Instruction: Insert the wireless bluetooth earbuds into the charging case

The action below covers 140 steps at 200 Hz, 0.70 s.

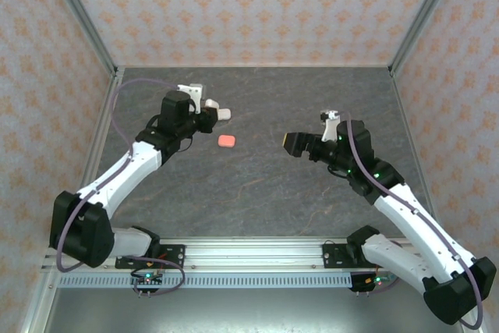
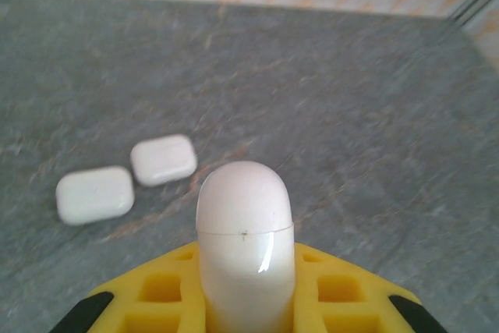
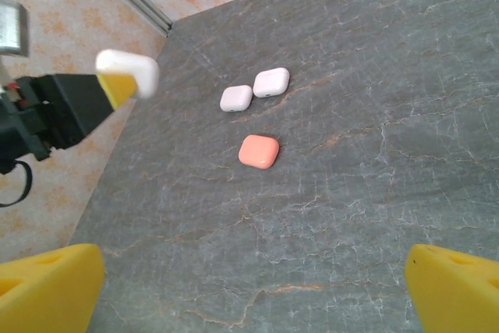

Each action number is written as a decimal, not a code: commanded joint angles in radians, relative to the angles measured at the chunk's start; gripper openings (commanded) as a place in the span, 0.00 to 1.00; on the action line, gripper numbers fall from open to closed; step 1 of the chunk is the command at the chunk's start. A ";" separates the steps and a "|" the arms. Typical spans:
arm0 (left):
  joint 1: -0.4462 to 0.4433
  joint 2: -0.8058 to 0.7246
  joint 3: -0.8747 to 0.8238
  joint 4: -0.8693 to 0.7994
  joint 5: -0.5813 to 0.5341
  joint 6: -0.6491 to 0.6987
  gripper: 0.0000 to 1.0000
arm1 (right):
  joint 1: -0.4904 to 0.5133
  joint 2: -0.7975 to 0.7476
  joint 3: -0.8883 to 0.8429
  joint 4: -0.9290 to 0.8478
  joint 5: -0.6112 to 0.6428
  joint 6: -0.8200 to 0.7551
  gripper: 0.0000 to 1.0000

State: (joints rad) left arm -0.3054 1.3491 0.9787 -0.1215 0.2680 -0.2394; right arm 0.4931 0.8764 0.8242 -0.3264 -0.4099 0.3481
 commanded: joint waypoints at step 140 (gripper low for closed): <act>0.122 0.353 0.065 -0.072 0.122 -0.021 0.00 | 0.003 0.030 -0.013 0.001 0.026 0.031 0.99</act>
State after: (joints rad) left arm -0.1963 1.6817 1.0199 -0.1841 0.3656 -0.2615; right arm 0.4931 0.9108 0.8234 -0.3260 -0.4068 0.3672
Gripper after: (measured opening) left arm 0.200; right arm 0.992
